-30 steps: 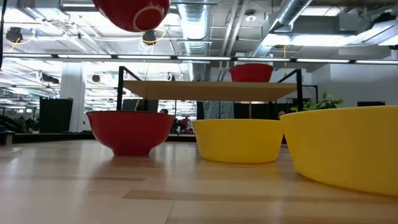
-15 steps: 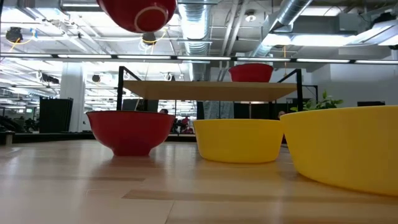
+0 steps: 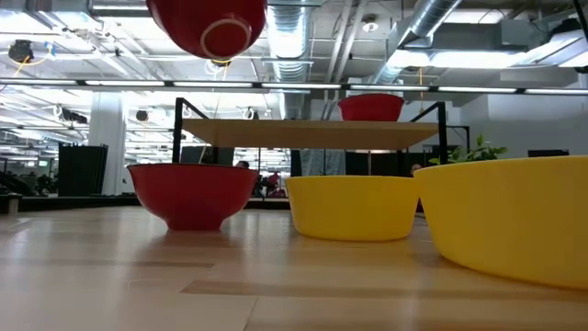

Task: Pick & Place Mini bowls
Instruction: Stack the bottom red patterned bowl on top of the red patterned bowl on the shelf

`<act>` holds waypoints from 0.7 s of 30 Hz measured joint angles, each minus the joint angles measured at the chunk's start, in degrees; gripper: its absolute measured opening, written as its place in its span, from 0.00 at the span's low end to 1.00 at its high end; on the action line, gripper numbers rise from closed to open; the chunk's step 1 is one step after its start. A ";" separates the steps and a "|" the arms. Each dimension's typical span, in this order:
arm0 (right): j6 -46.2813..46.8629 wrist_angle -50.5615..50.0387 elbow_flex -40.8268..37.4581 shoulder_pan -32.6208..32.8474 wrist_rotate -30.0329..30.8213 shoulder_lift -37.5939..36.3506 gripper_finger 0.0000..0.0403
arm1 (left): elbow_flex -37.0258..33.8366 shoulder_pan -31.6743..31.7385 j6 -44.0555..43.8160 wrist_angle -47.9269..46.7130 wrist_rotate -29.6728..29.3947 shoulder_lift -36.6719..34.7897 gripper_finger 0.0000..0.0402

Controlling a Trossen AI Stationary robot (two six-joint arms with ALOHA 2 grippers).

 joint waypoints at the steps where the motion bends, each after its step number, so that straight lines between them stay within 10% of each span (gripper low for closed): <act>1: -0.19 0.26 0.01 0.12 -0.07 0.07 0.29 | 0.00 0.00 0.00 0.00 0.47 0.00 0.05; 21: -3.63 -1.06 -0.06 1.29 -3.37 2.14 0.29 | -0.02 5.41 -0.02 0.62 15.84 0.00 0.05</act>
